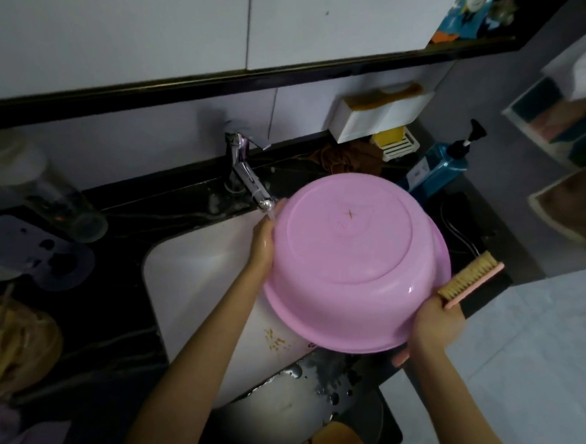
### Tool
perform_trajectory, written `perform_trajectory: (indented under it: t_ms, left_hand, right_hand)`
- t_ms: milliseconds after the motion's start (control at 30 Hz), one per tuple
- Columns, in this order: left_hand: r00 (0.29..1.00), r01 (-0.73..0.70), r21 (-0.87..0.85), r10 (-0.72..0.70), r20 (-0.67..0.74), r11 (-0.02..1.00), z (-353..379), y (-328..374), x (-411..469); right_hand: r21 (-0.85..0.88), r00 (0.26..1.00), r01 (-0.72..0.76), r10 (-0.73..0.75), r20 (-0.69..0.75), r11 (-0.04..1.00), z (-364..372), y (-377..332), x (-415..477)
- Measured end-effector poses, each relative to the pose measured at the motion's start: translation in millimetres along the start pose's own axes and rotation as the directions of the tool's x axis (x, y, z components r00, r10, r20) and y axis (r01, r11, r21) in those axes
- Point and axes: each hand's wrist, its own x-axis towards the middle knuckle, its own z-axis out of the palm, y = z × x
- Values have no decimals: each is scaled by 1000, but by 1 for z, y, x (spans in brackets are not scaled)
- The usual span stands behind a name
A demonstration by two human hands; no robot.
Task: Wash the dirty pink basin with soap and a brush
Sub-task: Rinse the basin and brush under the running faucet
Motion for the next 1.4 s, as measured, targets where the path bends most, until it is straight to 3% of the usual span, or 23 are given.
perform_trajectory:
  t_ms: [200,267,400,567,700,800,1033,1300,1400]
  left_hand:
    - [966,229,-81,-236,-105,970,19,-14,-35]
    - [980,189,56,-185,-79,980,7,-32,-48]
    - [958,159,320,-66,-280,934,-29,-56,-52]
    - [942,334,99,-328,-71,938,-23,-52,-55]
    - [974,176,22,-171,-148,984,-28,-48,-58]
    - [972,147,40,-137,-189,988,-31,-42,-49]
    - [969,176,46,-165,-186,983,-39,-25,-24]
    - [945,321,146,-307,-112,936,-32,-29,8]
    - [953,302,49,-300,-31,952,-17,-16,4]
  right_hand:
    - [22,996,15,-13,-91,1000,-8,3,6]
    - [22,994,27,-25,-103,999,-11,1,8]
    - [45,995,28,-23,-102,999,-9,-4,3]
    - [49,1000,-22,22,-1,999,-14,9,-1]
    - [-29,994,-35,38,106,999,-24,20,5]
    - [-91,983,-38,54,177,995,-28,16,4]
    - [-83,962,-149,164,219,985,-22,11,0]
    - [95,981,-88,69,184,992,-26,-1,2]
    - [147,991,-45,26,132,988,-23,-13,-3]
